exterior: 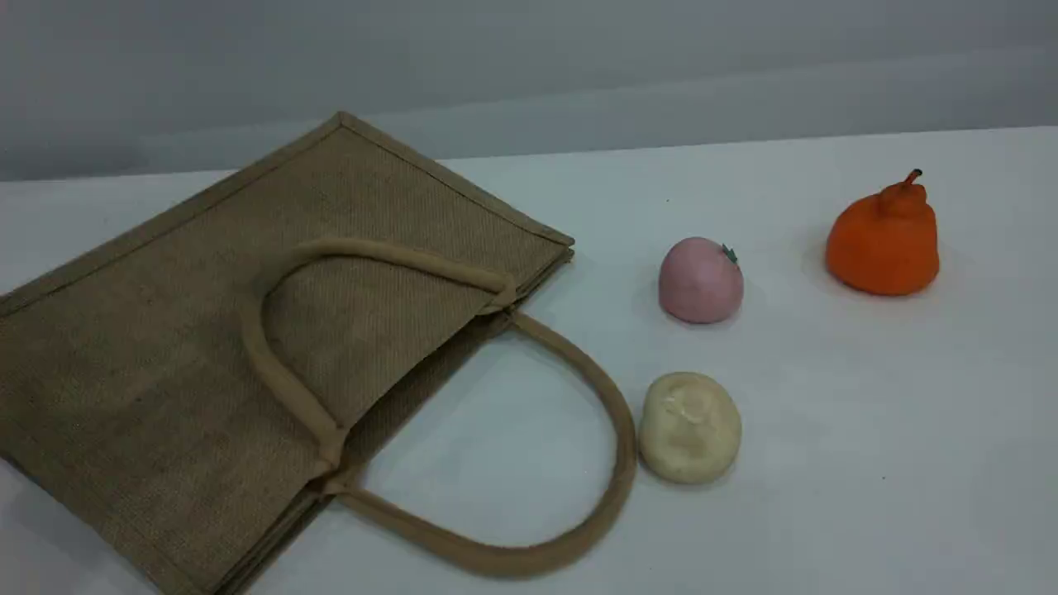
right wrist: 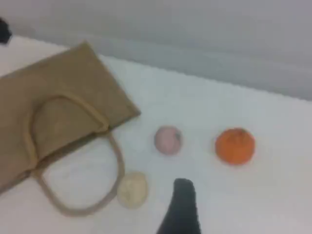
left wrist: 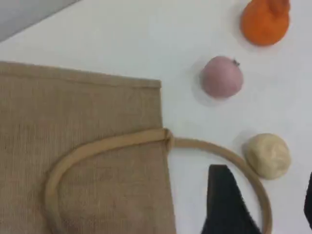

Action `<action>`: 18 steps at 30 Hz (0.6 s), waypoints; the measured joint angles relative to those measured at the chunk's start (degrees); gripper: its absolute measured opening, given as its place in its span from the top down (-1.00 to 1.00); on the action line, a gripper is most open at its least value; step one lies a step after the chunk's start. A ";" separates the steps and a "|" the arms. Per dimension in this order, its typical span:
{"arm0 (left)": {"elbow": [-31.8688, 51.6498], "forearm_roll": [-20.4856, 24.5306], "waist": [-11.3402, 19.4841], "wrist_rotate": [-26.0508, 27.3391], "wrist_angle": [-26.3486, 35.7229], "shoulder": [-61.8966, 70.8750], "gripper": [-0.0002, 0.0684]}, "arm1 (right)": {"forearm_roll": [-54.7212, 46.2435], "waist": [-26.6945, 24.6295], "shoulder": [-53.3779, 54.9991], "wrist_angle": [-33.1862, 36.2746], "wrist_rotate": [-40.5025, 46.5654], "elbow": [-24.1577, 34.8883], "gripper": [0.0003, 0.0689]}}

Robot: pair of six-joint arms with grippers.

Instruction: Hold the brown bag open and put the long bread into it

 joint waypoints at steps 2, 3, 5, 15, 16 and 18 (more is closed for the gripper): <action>0.00 0.06 0.00 0.00 1.04 -2.24 -0.04 | 0.13 0.00 -1.85 -0.06 0.00 2.82 -0.61; 0.00 0.28 0.00 0.00 1.66 -3.29 -0.04 | 0.13 0.00 -2.79 0.02 0.00 4.41 -0.61; 0.00 0.35 0.00 0.00 2.77 -5.91 -0.04 | -0.10 0.00 -5.51 0.02 0.00 7.36 -0.61; -0.04 0.08 0.00 -1.68 8.92 -20.89 -0.04 | -2.02 0.00 -20.63 -3.23 0.00 23.36 -0.61; -0.04 0.15 0.00 -2.52 9.54 -22.58 -0.04 | -2.22 0.00 -22.31 -3.71 0.00 24.63 -0.61; -0.04 1.25 0.00 -4.43 11.28 -25.61 -0.04 | -2.34 0.12 -25.16 -5.03 0.13 27.43 -0.61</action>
